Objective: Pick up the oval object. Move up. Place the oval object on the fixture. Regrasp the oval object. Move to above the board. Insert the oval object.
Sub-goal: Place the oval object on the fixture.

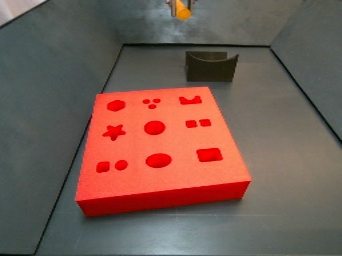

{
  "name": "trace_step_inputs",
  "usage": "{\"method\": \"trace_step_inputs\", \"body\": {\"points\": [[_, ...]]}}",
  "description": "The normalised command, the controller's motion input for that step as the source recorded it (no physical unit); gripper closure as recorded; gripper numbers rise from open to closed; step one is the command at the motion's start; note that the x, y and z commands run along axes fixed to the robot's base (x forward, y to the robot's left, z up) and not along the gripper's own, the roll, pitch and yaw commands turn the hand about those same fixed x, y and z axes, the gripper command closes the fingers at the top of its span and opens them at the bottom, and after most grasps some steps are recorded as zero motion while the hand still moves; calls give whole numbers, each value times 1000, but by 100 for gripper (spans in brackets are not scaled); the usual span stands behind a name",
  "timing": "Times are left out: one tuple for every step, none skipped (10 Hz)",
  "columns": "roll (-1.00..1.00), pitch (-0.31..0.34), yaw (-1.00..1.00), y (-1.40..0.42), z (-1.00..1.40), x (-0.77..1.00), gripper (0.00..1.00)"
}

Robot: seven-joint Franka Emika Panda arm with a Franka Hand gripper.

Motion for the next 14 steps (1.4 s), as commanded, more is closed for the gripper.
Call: {"method": "trace_step_inputs", "body": {"points": [[-215, 138, -496, 29, -8, 201, 100], [-206, 128, -376, 28, -11, 145, 100], [-1000, -31, -247, -542, 441, 1000, 100], [-1000, -28, -227, -519, 433, 1000, 100], [-1000, -15, -217, -303, 293, 867, 100], [-1000, -13, -213, -157, 141, 745, 100], [-1000, -6, -206, -61, 41, 624, 100], [-1000, 5, -199, -10, 24, 537, 100], [-1000, 14, -194, 18, 6, 458, 100], [-1000, 18, -189, 31, -2, 354, 100], [-1000, 20, -189, 37, -6, 274, 100], [-999, 22, -189, 40, -10, 196, 100], [-775, 17, -148, 45, -14, 95, 100], [-601, -5, -124, 46, -6, 61, 100]]}}
